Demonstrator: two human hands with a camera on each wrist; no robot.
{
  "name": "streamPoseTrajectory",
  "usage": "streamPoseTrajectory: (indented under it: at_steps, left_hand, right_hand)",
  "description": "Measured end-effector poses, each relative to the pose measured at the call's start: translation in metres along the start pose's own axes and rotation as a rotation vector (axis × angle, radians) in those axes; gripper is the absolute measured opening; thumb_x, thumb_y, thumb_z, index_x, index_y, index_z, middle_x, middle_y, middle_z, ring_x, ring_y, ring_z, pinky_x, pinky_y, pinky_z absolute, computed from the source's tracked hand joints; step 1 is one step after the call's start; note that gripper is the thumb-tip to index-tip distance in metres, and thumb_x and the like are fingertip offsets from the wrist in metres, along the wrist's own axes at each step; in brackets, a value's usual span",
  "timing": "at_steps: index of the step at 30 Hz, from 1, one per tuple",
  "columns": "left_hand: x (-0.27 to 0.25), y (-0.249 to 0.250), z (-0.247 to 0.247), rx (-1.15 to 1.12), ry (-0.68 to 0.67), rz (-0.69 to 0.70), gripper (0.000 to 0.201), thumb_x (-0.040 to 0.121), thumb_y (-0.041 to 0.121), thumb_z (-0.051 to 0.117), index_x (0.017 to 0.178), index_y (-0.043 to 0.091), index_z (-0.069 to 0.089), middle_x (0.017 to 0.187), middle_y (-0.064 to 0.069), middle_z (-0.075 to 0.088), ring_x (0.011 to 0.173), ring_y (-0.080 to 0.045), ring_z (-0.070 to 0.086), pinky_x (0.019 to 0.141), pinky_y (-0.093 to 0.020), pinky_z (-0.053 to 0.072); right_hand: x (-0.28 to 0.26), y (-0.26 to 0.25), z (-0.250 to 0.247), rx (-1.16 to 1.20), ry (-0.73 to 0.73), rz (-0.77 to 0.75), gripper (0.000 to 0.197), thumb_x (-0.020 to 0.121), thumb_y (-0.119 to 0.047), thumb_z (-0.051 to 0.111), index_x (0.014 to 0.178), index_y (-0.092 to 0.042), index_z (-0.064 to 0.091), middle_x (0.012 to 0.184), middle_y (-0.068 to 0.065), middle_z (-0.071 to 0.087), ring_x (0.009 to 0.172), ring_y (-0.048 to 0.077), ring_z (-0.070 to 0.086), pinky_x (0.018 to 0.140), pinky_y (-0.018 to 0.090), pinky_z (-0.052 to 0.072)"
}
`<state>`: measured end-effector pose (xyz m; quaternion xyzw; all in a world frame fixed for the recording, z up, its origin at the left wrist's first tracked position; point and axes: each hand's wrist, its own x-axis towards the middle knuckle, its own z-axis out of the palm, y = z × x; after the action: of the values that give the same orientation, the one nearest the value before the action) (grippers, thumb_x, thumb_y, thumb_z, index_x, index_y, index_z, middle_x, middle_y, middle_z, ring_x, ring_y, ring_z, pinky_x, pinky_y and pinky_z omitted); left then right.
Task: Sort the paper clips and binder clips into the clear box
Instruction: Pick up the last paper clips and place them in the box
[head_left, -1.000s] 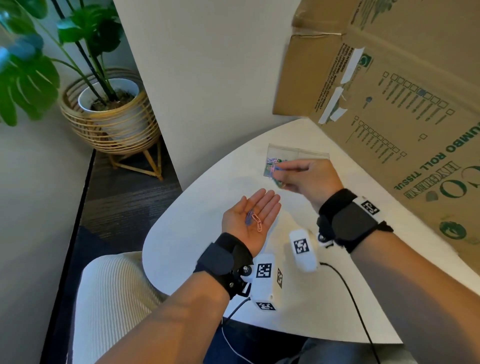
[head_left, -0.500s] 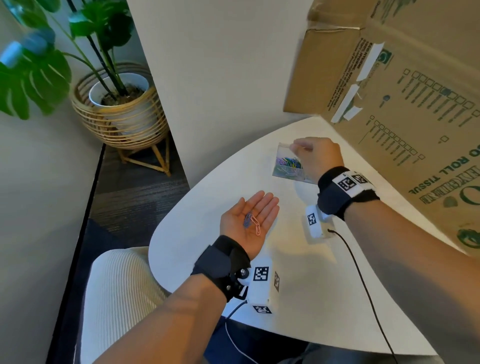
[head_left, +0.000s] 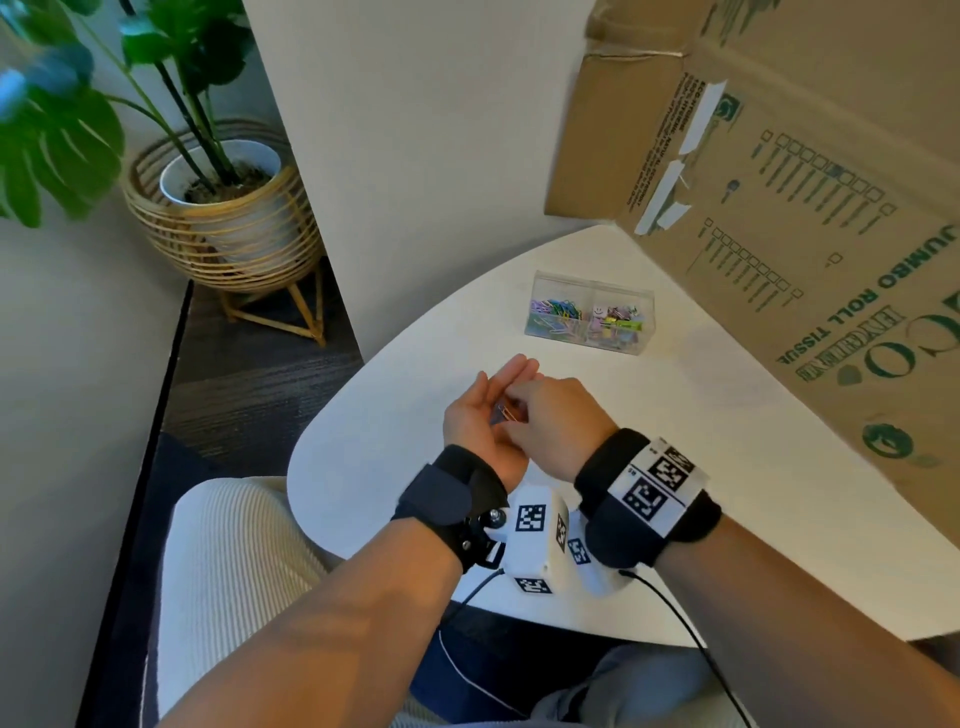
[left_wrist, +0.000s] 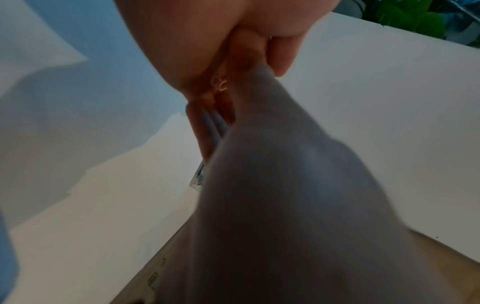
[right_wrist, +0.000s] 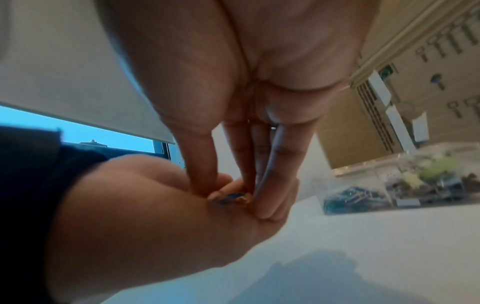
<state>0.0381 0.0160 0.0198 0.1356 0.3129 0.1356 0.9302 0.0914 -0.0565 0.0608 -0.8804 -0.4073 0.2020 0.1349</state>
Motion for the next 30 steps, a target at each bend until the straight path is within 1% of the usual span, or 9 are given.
streamPoseTrajectory:
  at_steps: [4, 8, 13, 16, 18, 20, 23, 26, 30]
  left_hand:
    - [0.0, -0.004, -0.006, -0.014, 0.058, -0.001, 0.046, 0.102, 0.032, 0.03, 0.117, 0.004, 0.064, 0.123, -0.013, 0.064, 0.119, -0.03, 0.055, 0.111, -0.046, 0.034]
    - [-0.003, -0.003, -0.006, -0.043, 0.055, -0.014, 0.044, 0.102, 0.031, 0.029, 0.119, 0.005, 0.061, 0.117, -0.014, 0.064, 0.122, -0.031, 0.051, 0.11, -0.046, 0.033]
    - [-0.006, -0.003, -0.002, -0.087, 0.022, -0.027, 0.046, 0.102, 0.032, 0.029, 0.131, 0.006, 0.052, 0.137, -0.013, 0.052, 0.131, -0.031, 0.044, 0.111, -0.043, 0.032]
    - [-0.004, 0.0, 0.0, -0.076, -0.001, -0.034, 0.046, 0.101, 0.032, 0.029, 0.131, 0.005, 0.052, 0.14, -0.014, 0.05, 0.133, -0.031, 0.041, 0.112, -0.043, 0.03]
    - [-0.001, -0.001, 0.0, -0.075, -0.029, -0.046, 0.049, 0.101, 0.034, 0.03, 0.135, 0.003, 0.048, 0.14, -0.015, 0.05, 0.133, -0.031, 0.041, 0.115, -0.042, 0.027]
    - [0.0, 0.0, 0.001, -0.09, -0.053, -0.046, 0.05, 0.101, 0.035, 0.031, 0.136, 0.002, 0.046, 0.133, -0.014, 0.056, 0.128, -0.028, 0.046, 0.112, -0.038, 0.032]
    - [0.002, 0.002, 0.003, -0.037, -0.051, -0.036, 0.049, 0.103, 0.035, 0.028, 0.125, 0.0, 0.055, 0.119, -0.016, 0.061, 0.119, -0.031, 0.051, 0.105, -0.04, 0.037]
    - [0.003, 0.003, 0.002, 0.034, -0.033, -0.034, 0.05, 0.103, 0.035, 0.026, 0.115, 0.002, 0.061, 0.12, -0.019, 0.062, 0.111, -0.032, 0.058, 0.097, -0.041, 0.042]
    - [0.007, 0.001, -0.005, 0.094, 0.001, -0.031, 0.048, 0.103, 0.032, 0.027, 0.111, 0.002, 0.063, 0.111, -0.017, 0.066, 0.104, -0.032, 0.061, 0.082, -0.039, 0.049]
  right_hand:
    - [0.001, -0.008, 0.008, 0.027, -0.007, 0.048, 0.012, 0.088, -0.019, 0.06, 0.095, -0.014, 0.068, 0.093, 0.009, 0.067, 0.092, 0.027, 0.063, 0.082, 0.036, 0.052]
    - [0.0, -0.013, 0.01, 0.08, 0.007, 0.053, 0.016, 0.09, -0.014, 0.06, 0.1, -0.016, 0.072, 0.099, 0.006, 0.069, 0.094, 0.022, 0.065, 0.089, 0.036, 0.053]
    - [-0.001, -0.015, 0.007, 0.08, 0.028, -0.006, 0.023, 0.092, -0.012, 0.057, 0.105, -0.021, 0.073, 0.106, 0.006, 0.067, 0.099, 0.022, 0.063, 0.091, 0.035, 0.052]
    - [-0.002, -0.015, 0.005, 0.08, 0.033, -0.047, 0.026, 0.093, -0.014, 0.055, 0.111, -0.023, 0.071, 0.107, 0.005, 0.069, 0.098, 0.021, 0.063, 0.092, 0.035, 0.052]
    - [0.0, -0.011, 0.004, 0.116, 0.075, -0.043, 0.025, 0.092, -0.013, 0.056, 0.106, -0.023, 0.074, 0.104, 0.004, 0.071, 0.096, 0.021, 0.063, 0.09, 0.035, 0.052]
    - [0.003, -0.006, 0.003, 0.198, 0.131, -0.015, 0.023, 0.09, -0.011, 0.058, 0.102, -0.022, 0.076, 0.105, 0.001, 0.071, 0.094, 0.017, 0.063, 0.088, 0.027, 0.05]
    - [0.005, 0.002, 0.002, 0.384, 0.168, 0.057, 0.02, 0.087, -0.011, 0.066, 0.102, -0.021, 0.076, 0.104, -0.004, 0.07, 0.089, 0.008, 0.061, 0.083, 0.017, 0.045]
    - [0.006, 0.012, 0.007, 0.593, 0.171, 0.119, 0.019, 0.082, -0.008, 0.072, 0.093, -0.022, 0.077, 0.099, -0.002, 0.072, 0.091, 0.011, 0.067, 0.085, 0.022, 0.051]
    - [0.003, 0.024, 0.01, 0.872, 0.187, 0.174, 0.023, 0.077, 0.001, 0.074, 0.086, -0.02, 0.077, 0.085, 0.004, 0.075, 0.081, 0.016, 0.071, 0.081, 0.027, 0.059]
